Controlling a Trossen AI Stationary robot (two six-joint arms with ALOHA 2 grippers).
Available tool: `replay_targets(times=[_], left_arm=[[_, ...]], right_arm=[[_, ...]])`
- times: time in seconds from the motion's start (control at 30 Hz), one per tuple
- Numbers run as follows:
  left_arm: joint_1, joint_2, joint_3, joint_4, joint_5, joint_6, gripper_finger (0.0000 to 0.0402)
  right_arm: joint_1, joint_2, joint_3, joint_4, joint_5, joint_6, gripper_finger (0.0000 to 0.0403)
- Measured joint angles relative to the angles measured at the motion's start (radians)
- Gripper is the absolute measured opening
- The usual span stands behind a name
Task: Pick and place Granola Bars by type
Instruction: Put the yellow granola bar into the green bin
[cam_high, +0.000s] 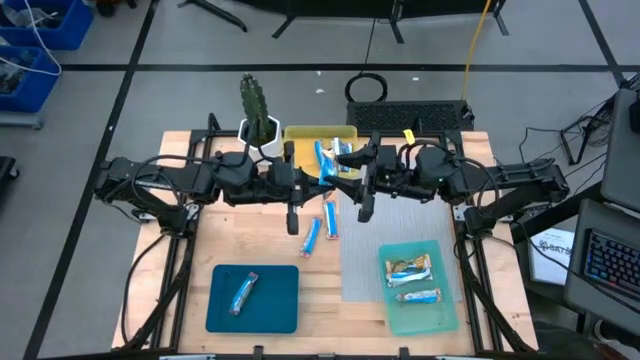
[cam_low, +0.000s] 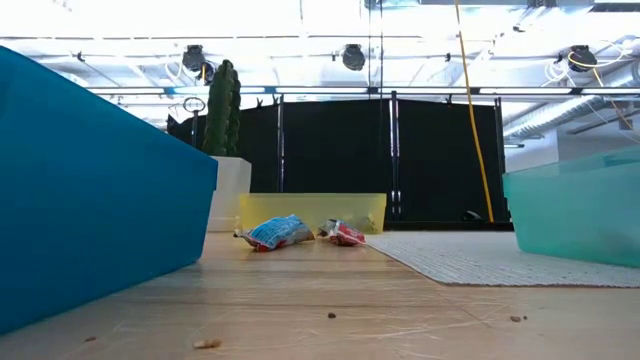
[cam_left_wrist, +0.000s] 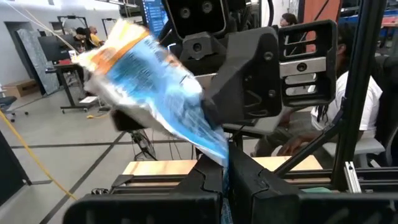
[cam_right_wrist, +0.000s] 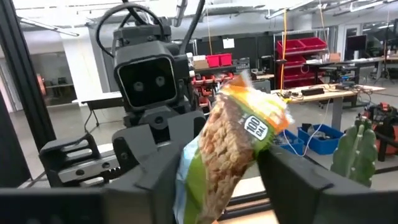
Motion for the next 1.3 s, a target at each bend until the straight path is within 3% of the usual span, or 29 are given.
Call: replay_targets(times=[0.27, 0.37, 0.6, 1.0, 1.3], left_arm=[[0.003, 0.000, 0.000, 0.014, -0.010, -0.046, 0.0032], [0.005, 0.000, 0.000, 0.014, -0.010, -0.074, 0.0049], [0.000, -0.002, 0.000, 0.013, -0.024, -0.069, 0.0097], [0.008, -0.025, 0.001, 0.010, -0.087, -0.105, 0.0275], [0.024, -0.023, 0.001, 0.001, -0.109, -0.135, 0.0364]], right_arm=[[0.001, -0.002, 0.000, 0.016, -0.005, -0.003, 0.0053], [0.000, -0.003, 0.000, 0.018, -0.004, -0.003, 0.0018], [0.002, -0.006, 0.000, 0.018, -0.004, -0.006, 0.0018], [0.050, -0.097, 0.000, -0.155, 0.002, 0.052, 0.0012], [0.123, -0.199, 0.000, -0.367, 0.002, 0.087, 0.0011]])
